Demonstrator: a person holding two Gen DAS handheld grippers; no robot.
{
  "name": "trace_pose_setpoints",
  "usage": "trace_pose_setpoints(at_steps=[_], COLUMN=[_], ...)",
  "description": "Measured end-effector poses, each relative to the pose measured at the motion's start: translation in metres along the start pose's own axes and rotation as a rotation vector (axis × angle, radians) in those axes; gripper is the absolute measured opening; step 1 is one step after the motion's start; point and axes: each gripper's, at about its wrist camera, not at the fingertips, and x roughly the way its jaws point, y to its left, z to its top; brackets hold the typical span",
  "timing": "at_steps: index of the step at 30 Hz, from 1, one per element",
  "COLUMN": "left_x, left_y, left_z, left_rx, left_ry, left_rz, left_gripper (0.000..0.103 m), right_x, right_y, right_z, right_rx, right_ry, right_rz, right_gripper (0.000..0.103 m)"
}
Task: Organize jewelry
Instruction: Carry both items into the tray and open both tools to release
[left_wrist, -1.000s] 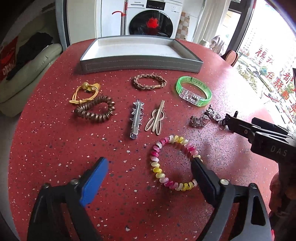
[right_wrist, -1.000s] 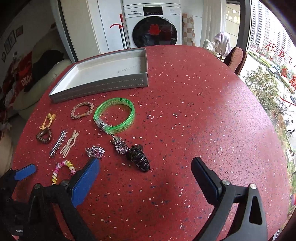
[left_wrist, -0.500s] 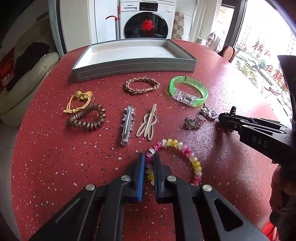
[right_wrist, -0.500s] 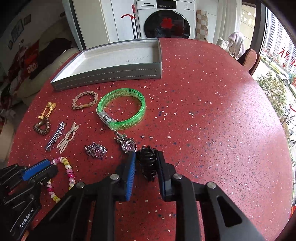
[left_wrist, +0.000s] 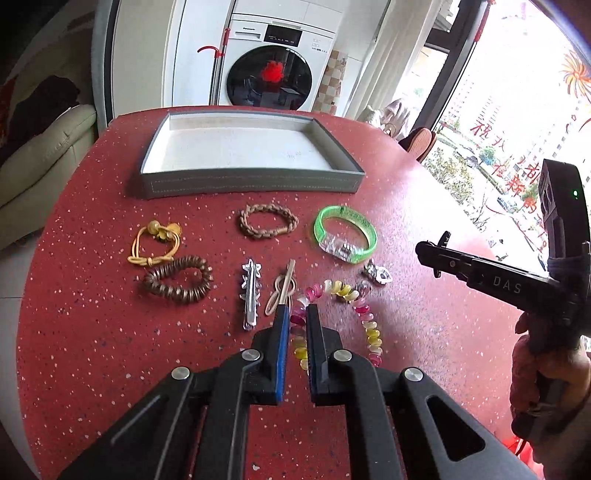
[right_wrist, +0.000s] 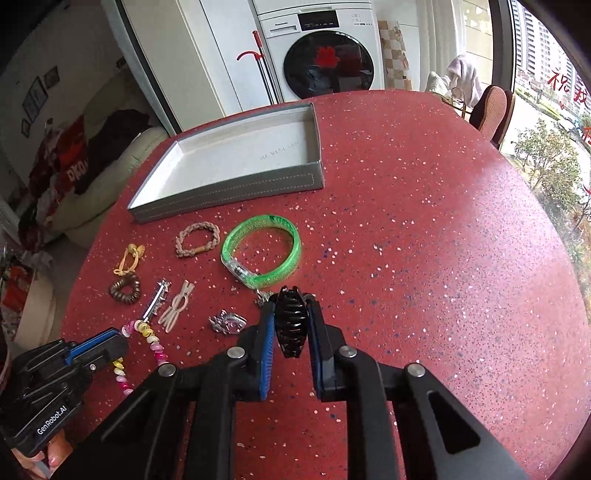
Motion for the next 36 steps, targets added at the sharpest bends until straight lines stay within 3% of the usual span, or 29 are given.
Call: trace_pose_setpoints(at_steps=[6, 10, 14, 21, 28, 36], left_x=[-0.014, -0.010, 0.006, 0.070, 0.141, 0.184], left_y=[0.021, 0.034, 0.049, 0.081, 0.104, 0.100], left_z=[0.054, 0.097, 0.138, 0.197, 0.216, 0.204], left_rx=[-0.034, -0.020, -0.022, -0.031, -0.029, 0.064], left_ry=[-0.055, -0.104, -0.124, -0.110, -0.028, 0.040], left_rz=[-0.031, 0.001, 0.032, 0.098, 0.170, 0.257], left_gripper=[0.027, 0.027, 0.027, 0.027, 0.027, 0.027], right_x=[0.000, 0.015, 0.039, 0.090, 0.149, 0.190], right_y=[0.016, 0.026, 0.027, 0.030, 0.027, 0.024], right_z=[0.045, 0.083, 0.123, 0.180, 0.206, 0.201], right_rx=[-0.020, -0.040, -0.014, -0.007, 0.020, 0.015], right_ry=[-0.025, -0.021, -0.002, 0.019, 0.068, 0.107], right_rz=[0.051, 0.064, 0.093, 0.078, 0.061, -0.003], right_gripper=[0.019, 0.019, 0.019, 0.019, 0.019, 0.019])
